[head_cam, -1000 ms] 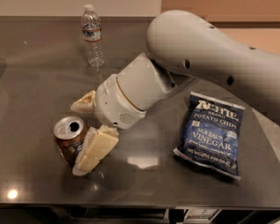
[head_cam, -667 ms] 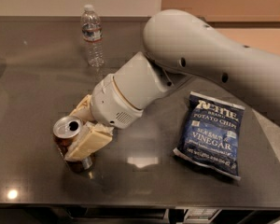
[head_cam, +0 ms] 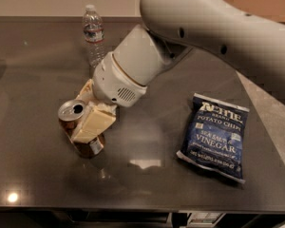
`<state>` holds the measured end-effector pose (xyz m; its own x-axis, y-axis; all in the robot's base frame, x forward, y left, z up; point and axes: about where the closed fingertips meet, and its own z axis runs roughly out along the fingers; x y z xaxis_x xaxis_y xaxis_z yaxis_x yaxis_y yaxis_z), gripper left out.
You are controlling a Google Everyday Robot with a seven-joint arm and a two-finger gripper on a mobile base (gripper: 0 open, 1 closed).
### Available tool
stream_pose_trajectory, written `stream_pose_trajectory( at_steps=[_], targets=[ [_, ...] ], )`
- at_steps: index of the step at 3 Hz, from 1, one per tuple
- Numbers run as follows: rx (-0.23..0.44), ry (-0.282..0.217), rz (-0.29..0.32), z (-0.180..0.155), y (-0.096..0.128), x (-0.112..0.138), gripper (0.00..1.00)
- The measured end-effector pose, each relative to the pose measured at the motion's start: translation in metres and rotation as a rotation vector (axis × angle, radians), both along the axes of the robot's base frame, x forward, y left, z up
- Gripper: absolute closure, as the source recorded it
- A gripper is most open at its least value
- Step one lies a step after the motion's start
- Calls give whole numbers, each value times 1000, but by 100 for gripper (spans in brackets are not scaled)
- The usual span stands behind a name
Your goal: Knock orange can over
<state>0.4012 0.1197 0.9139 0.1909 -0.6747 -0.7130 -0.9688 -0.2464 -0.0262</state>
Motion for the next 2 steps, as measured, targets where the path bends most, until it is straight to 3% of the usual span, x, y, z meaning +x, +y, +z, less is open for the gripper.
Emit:
stream_pose_trajectory(
  at_steps=[1, 2],
  targets=[
    [-130, -89, 6, 15, -15, 31, 100],
    [-286, -216, 40, 17, -29, 57, 100]
  ],
)
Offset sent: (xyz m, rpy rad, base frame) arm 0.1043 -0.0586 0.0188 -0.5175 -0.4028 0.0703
